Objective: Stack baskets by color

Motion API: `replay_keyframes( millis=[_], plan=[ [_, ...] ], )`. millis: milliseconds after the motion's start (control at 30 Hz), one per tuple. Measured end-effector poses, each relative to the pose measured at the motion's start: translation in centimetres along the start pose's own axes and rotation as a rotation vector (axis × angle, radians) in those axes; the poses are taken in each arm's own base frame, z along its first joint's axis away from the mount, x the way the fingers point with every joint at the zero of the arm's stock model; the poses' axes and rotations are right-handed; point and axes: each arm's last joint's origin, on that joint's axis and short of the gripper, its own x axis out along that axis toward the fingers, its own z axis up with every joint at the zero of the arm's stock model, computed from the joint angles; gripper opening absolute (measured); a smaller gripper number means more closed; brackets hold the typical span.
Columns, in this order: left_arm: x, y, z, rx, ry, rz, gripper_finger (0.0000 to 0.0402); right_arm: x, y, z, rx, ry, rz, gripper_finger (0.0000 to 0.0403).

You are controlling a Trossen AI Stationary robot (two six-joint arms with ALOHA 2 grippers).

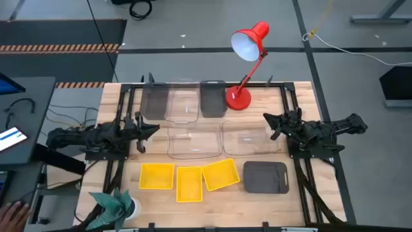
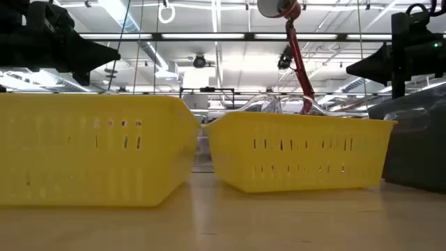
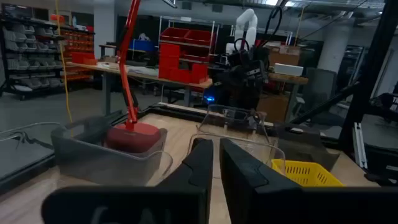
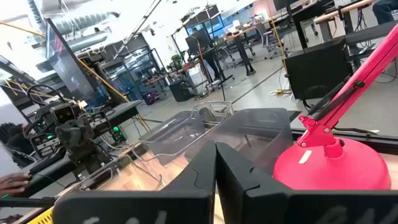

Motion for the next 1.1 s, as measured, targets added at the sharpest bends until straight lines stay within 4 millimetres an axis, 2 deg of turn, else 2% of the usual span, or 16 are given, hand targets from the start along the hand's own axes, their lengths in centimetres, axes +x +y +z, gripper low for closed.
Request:
replay_keyframes(
  millis=[1100],
  plan=[
    [0.0, 0.0, 0.01, 0.0, 0.0, 0.0, 0.0038, 0.0, 0.0, 0.0, 0.0, 0.0, 0.0, 0.0014]
  ],
)
